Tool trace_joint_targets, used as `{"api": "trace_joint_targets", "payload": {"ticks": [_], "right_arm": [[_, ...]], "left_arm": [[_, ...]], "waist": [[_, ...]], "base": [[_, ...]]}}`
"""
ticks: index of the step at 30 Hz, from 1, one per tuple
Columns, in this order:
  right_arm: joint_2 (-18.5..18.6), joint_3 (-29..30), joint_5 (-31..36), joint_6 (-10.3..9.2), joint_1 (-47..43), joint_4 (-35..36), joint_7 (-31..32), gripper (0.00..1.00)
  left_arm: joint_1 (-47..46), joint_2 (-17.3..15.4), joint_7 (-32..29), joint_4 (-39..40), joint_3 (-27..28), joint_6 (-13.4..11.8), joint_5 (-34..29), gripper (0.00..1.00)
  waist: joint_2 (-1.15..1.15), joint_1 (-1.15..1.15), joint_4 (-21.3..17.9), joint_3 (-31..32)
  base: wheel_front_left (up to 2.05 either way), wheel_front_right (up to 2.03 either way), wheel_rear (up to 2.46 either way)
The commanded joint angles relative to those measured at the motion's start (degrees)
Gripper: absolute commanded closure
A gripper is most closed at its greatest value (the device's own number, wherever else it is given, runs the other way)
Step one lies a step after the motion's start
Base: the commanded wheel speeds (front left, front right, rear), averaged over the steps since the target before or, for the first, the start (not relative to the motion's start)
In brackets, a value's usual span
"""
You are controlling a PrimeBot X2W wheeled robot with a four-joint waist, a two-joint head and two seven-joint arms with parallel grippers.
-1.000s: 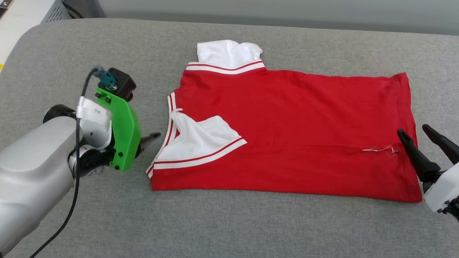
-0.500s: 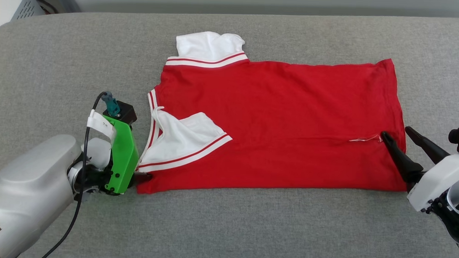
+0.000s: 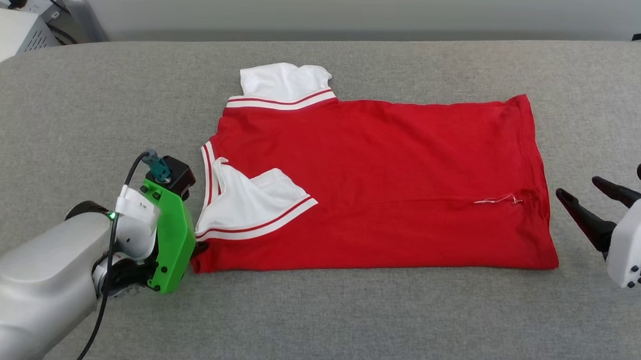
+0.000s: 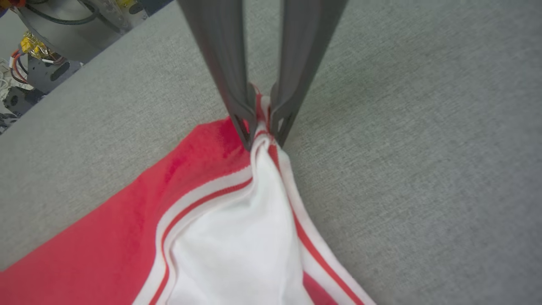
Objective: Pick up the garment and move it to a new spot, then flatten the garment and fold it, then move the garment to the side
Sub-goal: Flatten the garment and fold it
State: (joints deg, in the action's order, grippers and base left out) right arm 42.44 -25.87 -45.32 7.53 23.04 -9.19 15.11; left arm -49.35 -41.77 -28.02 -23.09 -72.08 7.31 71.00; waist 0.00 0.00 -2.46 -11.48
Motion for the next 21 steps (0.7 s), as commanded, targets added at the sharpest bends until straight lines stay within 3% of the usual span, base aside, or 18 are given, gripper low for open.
{"api": "trace_joint_targets", "payload": {"ticks": [1,5,9,15,21], "right_arm": [[1.0,-0.2,-0.9,-0.04,0.9,0.6,3.5,0.0],[3.2,0.4,-2.1,-0.04,1.4,1.5,14.1,0.0],[2.6,1.2,-2.4,-0.04,1.5,-0.1,21.4,0.0],[-2.9,3.3,-2.5,-0.04,2.0,-5.1,22.2,0.0],[-5.9,1.1,-0.4,-0.04,1.5,-10.6,21.0,0.0]], "left_arm": [[0.6,-1.0,0.8,1.0,-0.1,0.2,-1.1,1.0],[0.4,-2.5,1.9,3.7,-0.3,0.2,-2.5,1.0],[0.0,-2.6,2.8,5.4,-0.2,0.2,-2.9,1.0],[-1.6,-1.4,3.5,5.7,-0.3,0.2,-4.6,1.0],[-2.0,-0.9,4.3,5.0,-0.4,0.2,-5.5,1.0]], "waist": [[0.0,0.0,0.3,0.3],[0.0,0.0,0.7,-0.1],[0.0,0.0,1.3,-1.1],[0.0,0.0,3.0,-3.9],[0.0,0.0,3.7,-5.3]], "base": [[0.0,0.0,0.0],[0.0,0.0,0.0],[0.0,0.0,0.0],[0.0,0.0,0.0],[0.0,0.0,0.0]]}}
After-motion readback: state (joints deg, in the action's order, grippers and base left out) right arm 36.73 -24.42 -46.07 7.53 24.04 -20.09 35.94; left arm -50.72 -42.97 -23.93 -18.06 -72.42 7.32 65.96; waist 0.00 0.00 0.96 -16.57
